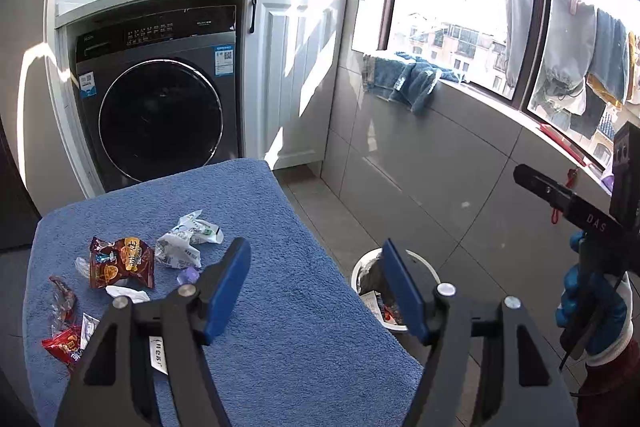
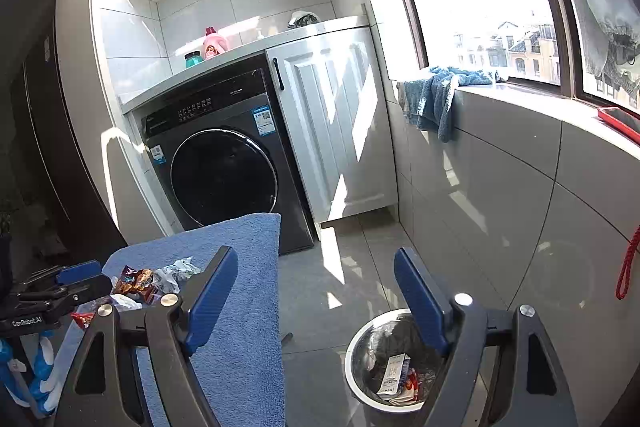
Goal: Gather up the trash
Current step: 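Return both open tools over the remaining trash on the towel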
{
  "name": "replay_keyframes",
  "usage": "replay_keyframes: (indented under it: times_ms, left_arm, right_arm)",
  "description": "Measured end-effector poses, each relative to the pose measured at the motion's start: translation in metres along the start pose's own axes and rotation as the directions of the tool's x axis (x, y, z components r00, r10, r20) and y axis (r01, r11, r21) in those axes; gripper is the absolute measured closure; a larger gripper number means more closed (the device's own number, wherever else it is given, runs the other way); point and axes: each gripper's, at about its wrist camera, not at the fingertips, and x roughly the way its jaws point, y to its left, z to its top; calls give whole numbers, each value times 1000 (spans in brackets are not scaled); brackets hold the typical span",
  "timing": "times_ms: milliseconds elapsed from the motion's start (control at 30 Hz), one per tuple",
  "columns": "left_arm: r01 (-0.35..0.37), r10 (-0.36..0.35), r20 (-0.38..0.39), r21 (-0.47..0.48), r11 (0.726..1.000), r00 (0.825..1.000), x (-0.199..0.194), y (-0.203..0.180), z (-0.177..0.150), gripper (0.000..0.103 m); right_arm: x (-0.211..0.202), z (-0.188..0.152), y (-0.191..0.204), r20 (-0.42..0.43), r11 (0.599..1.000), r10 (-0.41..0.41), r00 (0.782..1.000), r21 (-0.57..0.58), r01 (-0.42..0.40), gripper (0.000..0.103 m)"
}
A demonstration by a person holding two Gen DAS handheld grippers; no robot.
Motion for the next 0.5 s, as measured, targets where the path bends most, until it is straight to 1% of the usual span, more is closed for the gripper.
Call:
replay_keyframes:
  times_ms: [133,233,367,500]
  left_arm:
    - [-72,74,38,-52,996,997,-38,45,-16,36]
    - [-125,130,50,-102,987,990,-60,79,-27,36]
    - [-230,241,66,-136,964,968,-84,119,-44,36]
    - [-311,326,51,-189,931,944,-97,160,-60,36]
  right_arm:
    - [-16,12,31,37,998,62,997,-29,-61,24]
    - [-16,17,53,30,994,98,995,-55,-96,24]
    - [-4,16,84,-3,987,122,993,-106,-121,24]
    - [15,7,111,-48,977,154,987,-140,-159,24]
